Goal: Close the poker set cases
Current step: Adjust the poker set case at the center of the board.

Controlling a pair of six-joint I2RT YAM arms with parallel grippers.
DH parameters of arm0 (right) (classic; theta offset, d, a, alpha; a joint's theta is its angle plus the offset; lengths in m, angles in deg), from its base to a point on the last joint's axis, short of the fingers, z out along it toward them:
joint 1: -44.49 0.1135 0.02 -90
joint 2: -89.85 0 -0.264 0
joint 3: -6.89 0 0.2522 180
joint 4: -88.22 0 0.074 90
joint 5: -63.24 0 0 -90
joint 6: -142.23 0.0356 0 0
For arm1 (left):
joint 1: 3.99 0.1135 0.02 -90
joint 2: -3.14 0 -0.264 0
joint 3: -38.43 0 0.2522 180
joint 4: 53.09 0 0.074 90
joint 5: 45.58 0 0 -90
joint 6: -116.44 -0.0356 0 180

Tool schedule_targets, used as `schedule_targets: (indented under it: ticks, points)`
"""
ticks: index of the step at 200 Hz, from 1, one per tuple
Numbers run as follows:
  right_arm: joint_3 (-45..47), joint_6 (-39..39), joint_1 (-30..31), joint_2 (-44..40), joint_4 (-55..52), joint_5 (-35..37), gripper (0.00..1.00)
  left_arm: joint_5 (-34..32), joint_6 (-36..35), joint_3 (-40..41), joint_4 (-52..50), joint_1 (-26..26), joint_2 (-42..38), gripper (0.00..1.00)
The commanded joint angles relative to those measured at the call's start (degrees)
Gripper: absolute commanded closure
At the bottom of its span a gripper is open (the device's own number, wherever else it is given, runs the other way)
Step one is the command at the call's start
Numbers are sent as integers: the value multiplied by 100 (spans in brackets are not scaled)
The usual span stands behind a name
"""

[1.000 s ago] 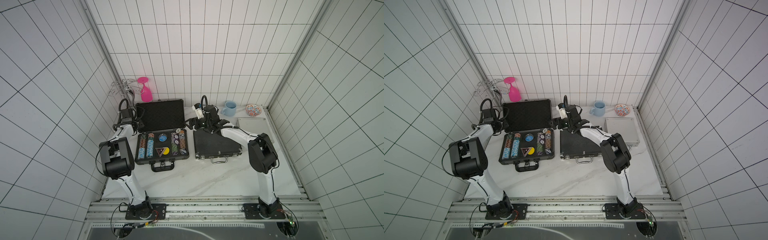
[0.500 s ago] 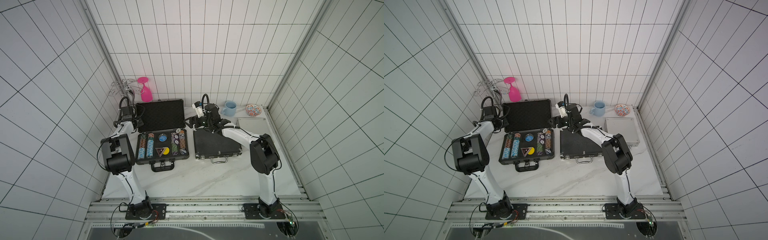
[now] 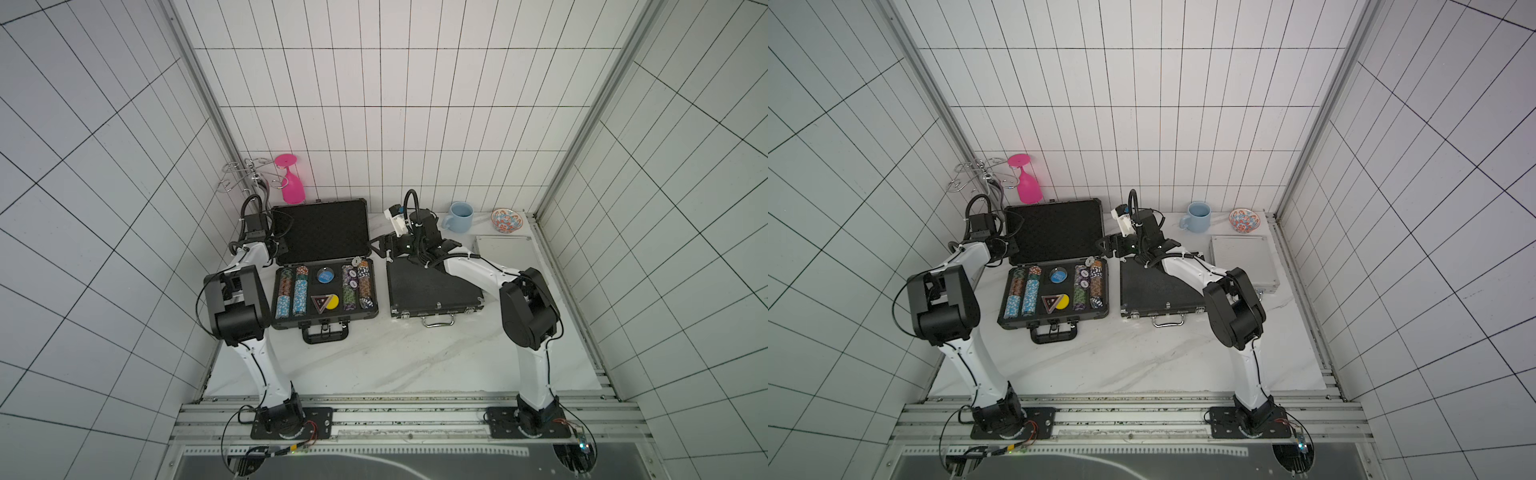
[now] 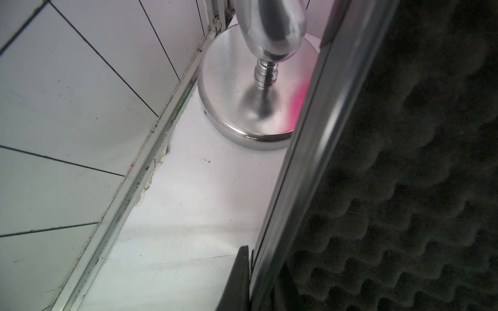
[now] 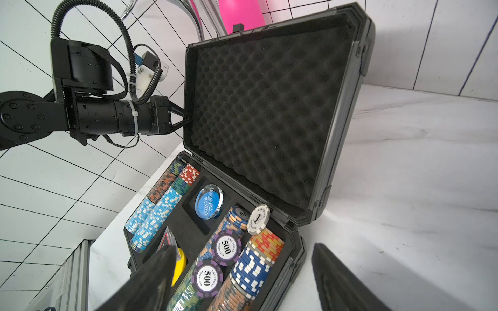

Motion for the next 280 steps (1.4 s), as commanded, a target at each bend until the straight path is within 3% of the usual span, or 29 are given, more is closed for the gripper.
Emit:
schedule_targets:
  ticks: [1, 40, 110, 185, 215, 245, 280]
  points:
    - [316, 19, 17, -130, 96, -83, 19, -23, 370, -13, 174, -1, 17, 100]
    - [383, 39, 21, -136, 93, -59, 19, -113, 423, 335, 480, -23, -371, 100]
    - [433, 215, -130, -198, 8, 271, 19, -339, 657, 1827, 1768, -305, -1664, 100]
    - [929, 364, -643, -857, 14, 612, 19, -730, 1073, 3045, 2097, -303, -2622, 100]
    - [627, 365, -704, -603, -4, 437, 18, -764, 1247, 3287, 2221, -295, -2883, 100]
    - [-386, 527, -748, -51, -28, 170, 18, -692, 1298, 3473, 2379, -292, -2990, 100]
    - [-1106, 657, -745, 570, 136, -545, 18, -657, 1324, 3599, 2506, -291, -2982, 100]
